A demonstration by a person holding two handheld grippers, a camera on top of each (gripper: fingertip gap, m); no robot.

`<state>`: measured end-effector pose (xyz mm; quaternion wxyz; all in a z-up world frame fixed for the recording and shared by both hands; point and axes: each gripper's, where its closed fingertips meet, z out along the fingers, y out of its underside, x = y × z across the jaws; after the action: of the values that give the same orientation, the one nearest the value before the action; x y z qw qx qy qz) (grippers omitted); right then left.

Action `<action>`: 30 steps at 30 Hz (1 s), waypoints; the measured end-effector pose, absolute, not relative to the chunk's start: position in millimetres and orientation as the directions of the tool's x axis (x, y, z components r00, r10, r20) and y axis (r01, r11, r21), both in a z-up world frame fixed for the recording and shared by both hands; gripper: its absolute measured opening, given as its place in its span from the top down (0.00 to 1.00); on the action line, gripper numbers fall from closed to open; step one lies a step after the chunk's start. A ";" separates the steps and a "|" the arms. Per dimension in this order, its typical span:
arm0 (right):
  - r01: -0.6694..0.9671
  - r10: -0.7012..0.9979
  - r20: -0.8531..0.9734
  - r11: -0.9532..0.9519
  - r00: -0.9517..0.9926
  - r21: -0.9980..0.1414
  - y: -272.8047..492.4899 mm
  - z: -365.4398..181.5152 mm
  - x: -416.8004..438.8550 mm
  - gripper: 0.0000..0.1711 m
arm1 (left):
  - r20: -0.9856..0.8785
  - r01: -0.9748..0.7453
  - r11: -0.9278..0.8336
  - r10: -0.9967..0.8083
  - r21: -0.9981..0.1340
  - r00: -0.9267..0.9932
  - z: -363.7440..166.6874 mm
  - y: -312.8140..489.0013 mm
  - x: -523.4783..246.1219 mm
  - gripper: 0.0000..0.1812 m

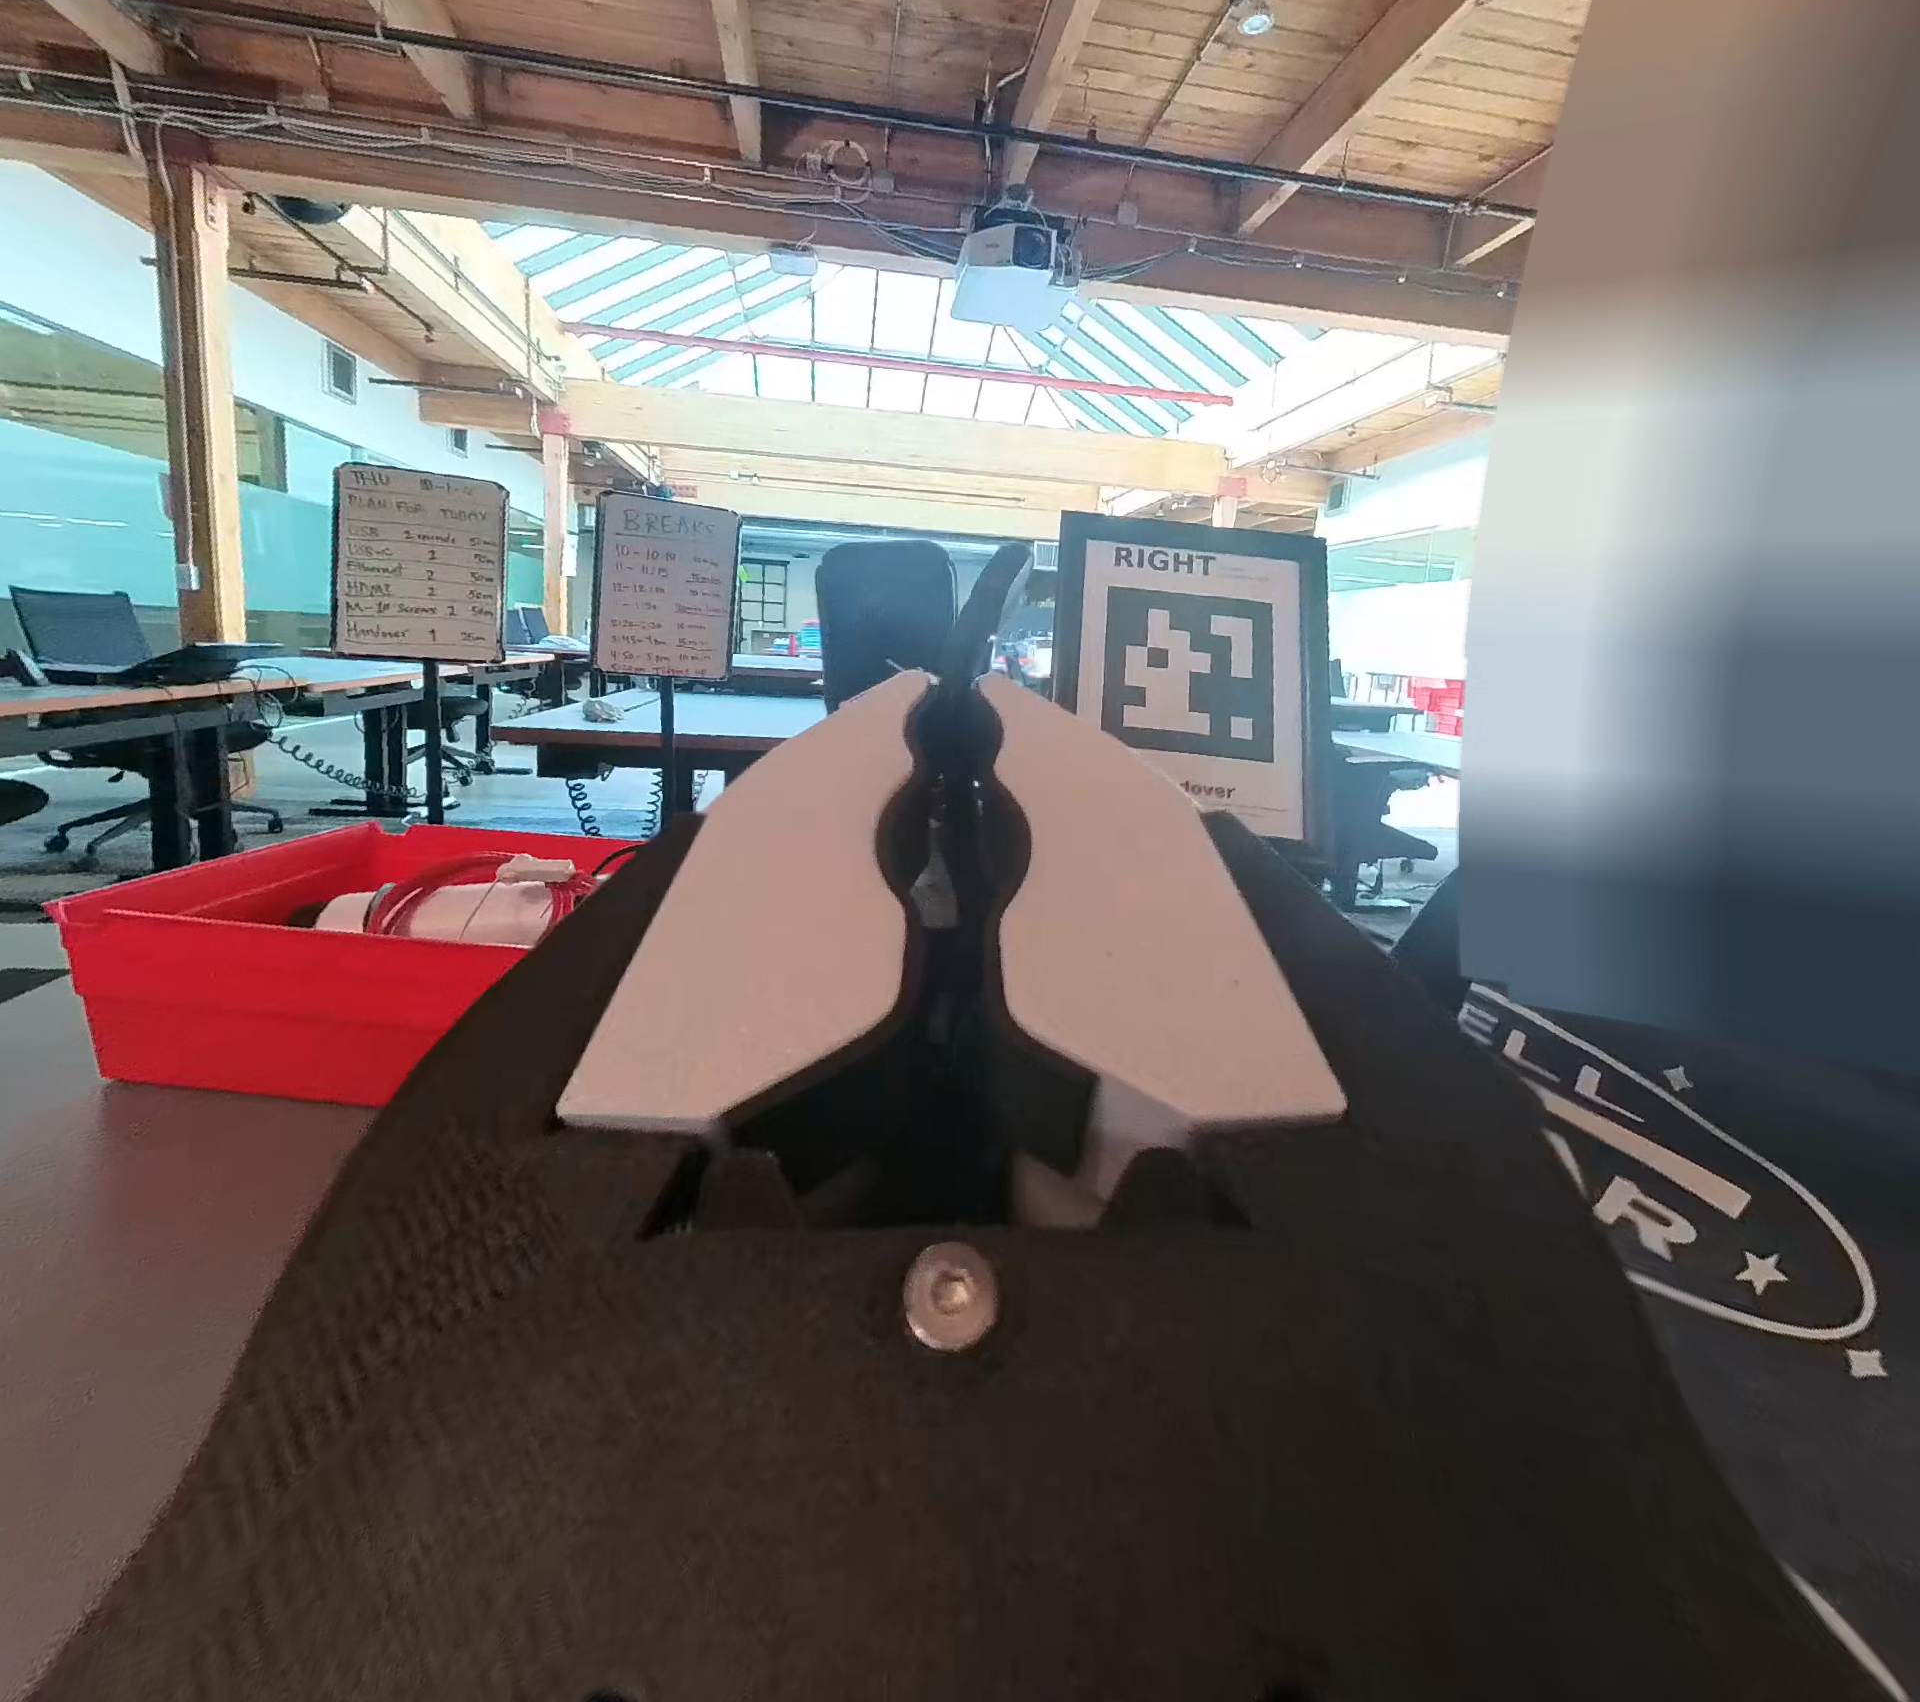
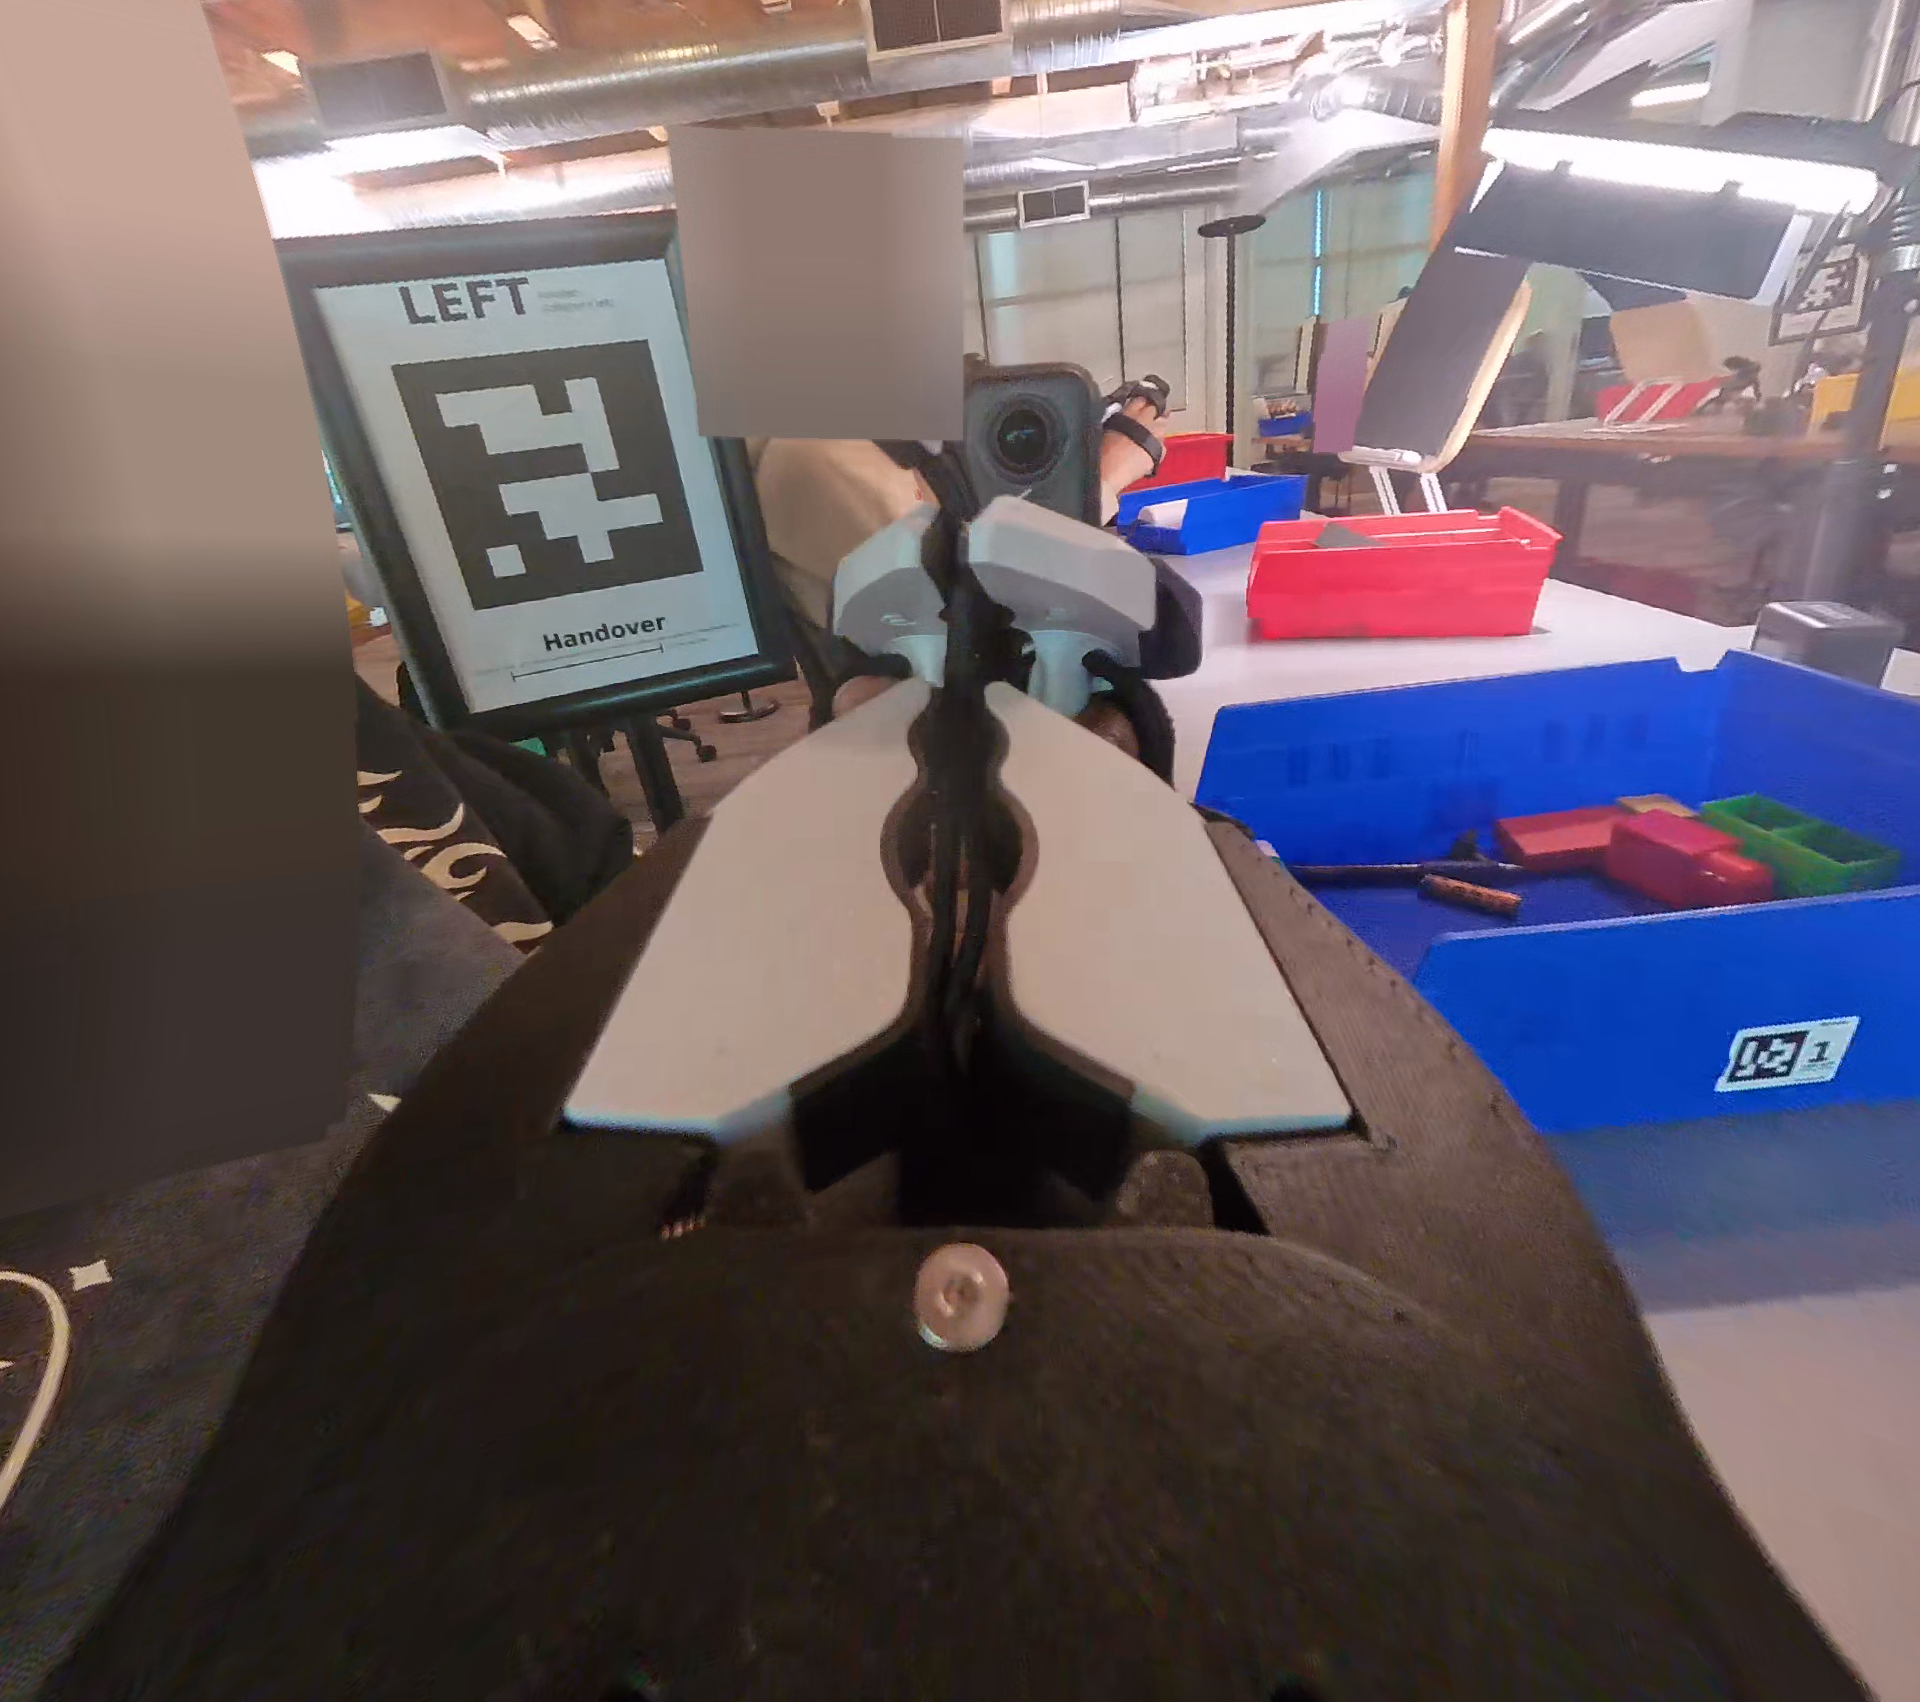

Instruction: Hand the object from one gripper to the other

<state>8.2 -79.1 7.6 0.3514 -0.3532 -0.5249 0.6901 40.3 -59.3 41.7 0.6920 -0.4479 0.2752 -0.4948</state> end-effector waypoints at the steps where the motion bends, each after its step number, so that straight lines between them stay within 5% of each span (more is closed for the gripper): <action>1: -0.111 0.852 -0.129 -0.213 -0.507 -0.971 -78.7 9.0 9.3 0.98 | 0.078 0.449 0.099 -0.930 -0.888 0.359 42.5 -58.4 38.1 0.98; 8: -0.108 0.890 -0.214 -0.278 -0.403 -0.955 -50.8 20.9 16.9 0.98 | 0.134 0.297 -0.002 -0.895 -0.955 0.425 19.5 -42.0 22.3 0.85; 18: -0.059 0.922 -0.185 -0.217 -0.339 -0.974 -49.3 15.1 16.3 0.98 | 0.087 0.112 -0.043 -0.896 -0.993 0.435 -7.3 -40.7 46.3 0.98; 25: -0.066 0.902 -0.169 -0.212 -0.398 -0.975 -52.7 16.5 21.9 0.85 | 0.181 0.375 -0.048 -0.927 -0.926 0.330 28.2 -51.0 28.4 0.98; 30: -0.007 0.861 -0.204 -0.234 -0.466 -0.972 -65.0 2.5 10.8 0.87 | 0.223 0.469 -0.085 -0.943 -0.879 0.246 38.7 -56.4 22.8 0.98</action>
<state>10.8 -65.0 2.5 0.3222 -0.4043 -0.5282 0.6736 22.8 -56.4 38.7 0.6288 -0.4772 0.2487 -0.5613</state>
